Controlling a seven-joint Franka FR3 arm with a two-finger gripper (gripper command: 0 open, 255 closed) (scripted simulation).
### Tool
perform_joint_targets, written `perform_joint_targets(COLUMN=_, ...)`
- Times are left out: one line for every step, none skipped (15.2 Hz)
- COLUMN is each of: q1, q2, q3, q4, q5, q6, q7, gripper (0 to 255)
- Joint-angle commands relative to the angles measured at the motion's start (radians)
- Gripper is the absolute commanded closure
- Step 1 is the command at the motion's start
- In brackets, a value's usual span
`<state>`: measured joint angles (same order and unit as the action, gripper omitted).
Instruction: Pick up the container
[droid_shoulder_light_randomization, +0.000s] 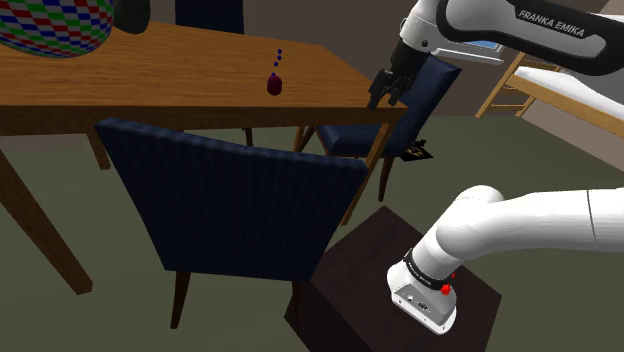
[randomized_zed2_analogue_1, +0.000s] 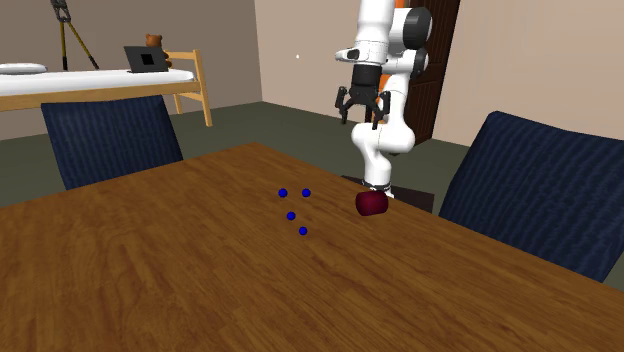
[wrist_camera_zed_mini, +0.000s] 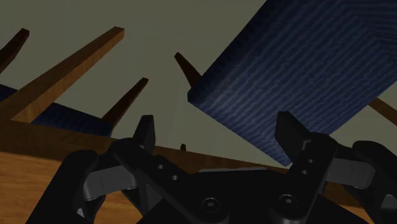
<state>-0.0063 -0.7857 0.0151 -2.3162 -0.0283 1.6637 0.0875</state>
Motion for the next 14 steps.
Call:
perform_joint_targets(q1=0.000, q2=0.000, q3=0.000, q4=0.000, q5=0.000, q6=0.000, q7=0.000, gripper=0)
perform_joint_targets(q1=0.002, q2=0.035, q3=0.007, q4=0.016, q5=0.007, q6=0.021, q7=0.011, gripper=0)
perform_joint_targets(q1=0.004, q2=0.070, q3=0.013, q4=0.033, q5=0.014, q6=0.041, q7=0.021, gripper=0)
perform_joint_targets(q1=0.005, q2=0.105, q3=0.019, q4=0.052, q5=0.020, q6=0.059, q7=0.032, gripper=0)
perform_joint_targets(q1=0.007, q2=0.141, q3=0.026, q4=0.071, q5=0.026, q6=0.077, q7=0.042, gripper=0)
perform_joint_targets(q1=0.008, q2=0.177, q3=0.032, q4=0.092, q5=0.032, q6=0.094, q7=0.052, gripper=0)
perform_joint_targets(q1=0.009, q2=0.212, q3=0.038, q4=0.115, q5=0.036, q6=0.110, q7=0.062, gripper=0)
perform_joint_targets(q1=0.010, q2=0.248, q3=0.044, q4=0.138, q5=0.041, q6=0.125, q7=0.072, gripper=0)
perform_joint_targets(q1=0.011, q2=0.284, q3=0.049, q4=0.163, q5=0.045, q6=0.139, q7=0.081, gripper=0)
perform_joint_targets(q1=0.012, q2=0.321, q3=0.055, q4=0.189, q5=0.048, q6=0.151, q7=0.091, gripper=0)
perform_joint_targets(q1=0.013, q2=0.357, q3=0.061, q4=0.216, q5=0.051, q6=0.163, q7=0.100, gripper=0)
perform_joint_targets(q1=0.014, q2=0.393, q3=0.066, q4=0.244, q5=0.054, q6=0.173, q7=0.110, gripper=0)
perform_joint_targets(q1=0.014, q2=0.430, q3=0.071, q4=0.274, q5=0.055, q6=0.182, q7=0.119, gripper=0)
perform_joint_targets(q1=0.015, q2=0.467, q3=0.076, q4=0.305, q5=0.057, q6=0.191, q7=0.129, gripper=0)
